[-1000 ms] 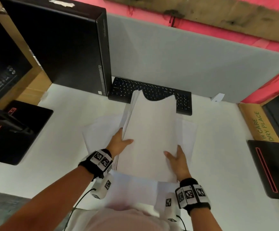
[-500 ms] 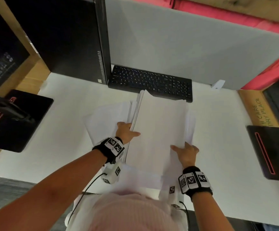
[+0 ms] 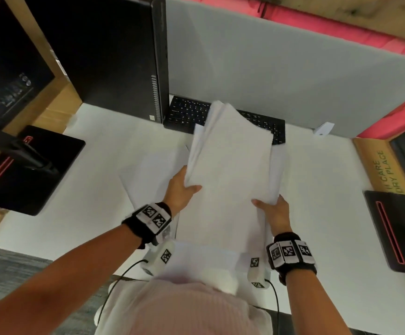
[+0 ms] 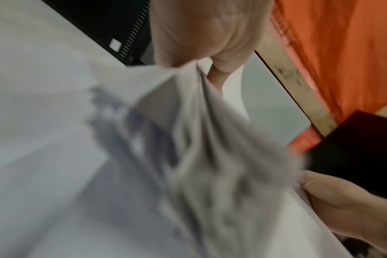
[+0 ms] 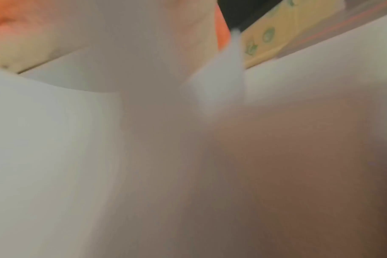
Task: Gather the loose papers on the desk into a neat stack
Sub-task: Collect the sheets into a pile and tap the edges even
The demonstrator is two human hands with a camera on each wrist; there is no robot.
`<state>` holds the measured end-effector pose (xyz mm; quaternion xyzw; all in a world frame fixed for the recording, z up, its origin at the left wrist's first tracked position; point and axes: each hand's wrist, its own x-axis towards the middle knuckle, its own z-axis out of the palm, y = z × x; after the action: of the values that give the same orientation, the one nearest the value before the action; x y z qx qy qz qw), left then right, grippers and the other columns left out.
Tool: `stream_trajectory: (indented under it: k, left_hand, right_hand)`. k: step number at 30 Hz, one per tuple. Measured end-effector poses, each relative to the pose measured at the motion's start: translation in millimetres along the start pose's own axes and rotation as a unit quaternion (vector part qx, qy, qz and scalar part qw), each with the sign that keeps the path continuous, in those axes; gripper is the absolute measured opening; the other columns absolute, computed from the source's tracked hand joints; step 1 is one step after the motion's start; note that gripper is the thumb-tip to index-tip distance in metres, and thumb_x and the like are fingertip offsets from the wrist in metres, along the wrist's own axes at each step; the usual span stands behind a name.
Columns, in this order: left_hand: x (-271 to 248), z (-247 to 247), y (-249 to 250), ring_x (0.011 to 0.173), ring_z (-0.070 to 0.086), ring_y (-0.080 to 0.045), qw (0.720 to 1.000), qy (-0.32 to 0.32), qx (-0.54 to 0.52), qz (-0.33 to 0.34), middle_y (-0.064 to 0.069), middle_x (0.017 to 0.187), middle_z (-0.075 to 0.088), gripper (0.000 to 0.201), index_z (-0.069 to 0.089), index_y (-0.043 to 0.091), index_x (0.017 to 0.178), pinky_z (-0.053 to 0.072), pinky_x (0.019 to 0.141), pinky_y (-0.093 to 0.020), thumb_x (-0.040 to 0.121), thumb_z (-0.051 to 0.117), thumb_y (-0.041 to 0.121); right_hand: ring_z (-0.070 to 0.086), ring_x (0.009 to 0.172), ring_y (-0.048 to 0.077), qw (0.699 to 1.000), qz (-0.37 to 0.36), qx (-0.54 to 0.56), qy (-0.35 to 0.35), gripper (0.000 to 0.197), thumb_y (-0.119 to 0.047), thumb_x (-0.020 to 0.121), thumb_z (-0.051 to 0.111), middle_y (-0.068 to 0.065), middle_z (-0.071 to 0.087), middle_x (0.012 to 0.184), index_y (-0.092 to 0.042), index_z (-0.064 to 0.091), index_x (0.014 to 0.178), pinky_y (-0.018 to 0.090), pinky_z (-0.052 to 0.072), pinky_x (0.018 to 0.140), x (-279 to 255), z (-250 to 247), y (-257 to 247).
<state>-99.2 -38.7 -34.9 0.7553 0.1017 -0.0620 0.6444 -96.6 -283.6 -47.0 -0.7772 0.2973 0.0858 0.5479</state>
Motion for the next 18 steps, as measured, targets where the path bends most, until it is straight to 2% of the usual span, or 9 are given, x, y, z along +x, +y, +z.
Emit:
stream_trajectory:
  k: [2, 4, 7, 9, 11, 12, 14, 16, 18]
  left_hand:
    - [-3.4, -22.6, -2.2, 0.106, 0.057, -0.018, 0.998, 0.026, -0.062, -0.008, -0.005, 0.116, 0.06, 0.046, 0.049, 0.01, 0.124, 0.045, 0.093, -0.03, 0.082, 0.064, 0.002]
    - [-4.0, -41.6, -8.1, 0.105, 0.059, -0.02, 0.994, 0.058, -0.093, -0.027, -0.008, 0.118, 0.061, 0.045, 0.05, 0.007, 0.122, 0.047, 0.093, -0.034, 0.081, 0.065, 0.001]
    - [-2.2, -57.4, -28.3, 0.102, 0.06, -0.025, 0.988, 0.117, -0.034, -0.091, -0.014, 0.115, 0.062, 0.037, 0.053, 0.002, 0.114, 0.049, 0.091, -0.037, 0.08, 0.066, 0.004]
    - [-0.4, -59.7, -42.7, 0.108, 0.058, -0.03, 0.977, 0.142, 0.033, -0.155, -0.016, 0.119, 0.06, 0.04, 0.053, 0.0, 0.115, 0.048, 0.095, -0.042, 0.079, 0.068, 0.01]
    - [0.0, -59.3, -48.2, 0.116, 0.05, -0.035, 0.956, 0.14, 0.143, -0.214, -0.018, 0.123, 0.056, 0.047, 0.05, 0.002, 0.119, 0.045, 0.097, -0.044, 0.08, 0.066, 0.022]
    - [-0.7, -59.5, -47.9, 0.118, 0.045, -0.037, 0.937, 0.133, 0.217, -0.24, -0.018, 0.124, 0.052, 0.05, 0.048, 0.003, 0.12, 0.042, 0.097, -0.045, 0.08, 0.065, 0.03]
    - [-4.0, -62.0, -46.1, 0.12, 0.035, -0.039, 0.903, 0.116, 0.319, -0.264, -0.018, 0.128, 0.041, 0.058, 0.047, 0.006, 0.12, 0.035, 0.098, -0.048, 0.08, 0.061, 0.045]
    - [-3.3, -64.9, -48.1, 0.12, 0.031, -0.039, 0.895, 0.116, 0.342, -0.261, -0.017, 0.132, 0.035, 0.063, 0.048, 0.007, 0.121, 0.033, 0.1, -0.049, 0.078, 0.06, 0.052]
    - [0.0, -66.7, -48.7, 0.121, 0.03, -0.038, 0.896, 0.108, 0.346, -0.257, -0.016, 0.134, 0.032, 0.063, 0.048, 0.007, 0.121, 0.032, 0.102, -0.05, 0.078, 0.061, 0.052]
  right_hand:
    - [0.063, 0.096, 0.027, 0.998, -0.031, 0.038, -0.035, 0.048, -0.007, 0.068, 0.079, 0.012, 0.066, 0.109, -0.004, 0.06, 0.111, 0.038, 0.051, 0.089, -1.0, 11.3, -15.3]
    - [0.064, 0.094, 0.026, 0.994, -0.063, 0.044, -0.075, 0.045, -0.005, 0.067, 0.079, 0.013, 0.067, 0.106, -0.004, 0.061, 0.109, 0.036, 0.052, 0.087, -0.9, 26.0, -32.7]
    - [0.062, 0.092, 0.023, 0.99, -0.085, -0.039, -0.104, 0.043, -0.007, 0.068, 0.079, 0.014, 0.066, 0.109, -0.003, 0.062, 0.107, 0.029, 0.048, 0.078, 2.3, 51.1, -47.3]
    - [0.058, 0.103, 0.025, 0.981, -0.084, -0.135, -0.109, 0.052, -0.012, 0.07, 0.078, 0.012, 0.062, 0.116, -0.001, 0.057, 0.116, 0.026, 0.045, 0.08, 8.2, 67.7, -48.0]
    - [0.052, 0.118, 0.028, 0.97, -0.063, -0.212, -0.104, 0.07, -0.02, 0.07, 0.079, 0.011, 0.055, 0.13, -0.001, 0.046, 0.13, 0.031, 0.045, 0.092, 14.7, 76.9, -45.6]
    - [0.05, 0.122, 0.03, 0.966, -0.053, -0.233, -0.1, 0.077, -0.022, 0.07, 0.079, 0.013, 0.052, 0.134, -0.002, 0.042, 0.134, 0.034, 0.044, 0.097, 17.4, 78.3, -44.1]
    - [0.048, 0.123, 0.032, 0.962, -0.042, -0.253, -0.092, 0.081, -0.022, 0.071, 0.078, 0.016, 0.049, 0.136, -0.004, 0.035, 0.137, 0.037, 0.043, 0.099, 17.3, 79.1, -43.5]
    - [0.042, 0.126, 0.034, 0.948, -0.047, -0.308, -0.06, 0.084, -0.025, 0.072, 0.076, 0.015, 0.042, 0.139, -0.011, 0.027, 0.14, 0.045, 0.037, 0.103, 13.3, 80.1, -42.6]
    - [0.025, 0.134, 0.034, 0.916, -0.071, -0.394, -0.018, 0.09, -0.032, 0.073, 0.074, 0.013, 0.025, 0.147, -0.017, 0.02, 0.143, 0.05, 0.027, 0.108, 6.6, 83.0, -42.6]
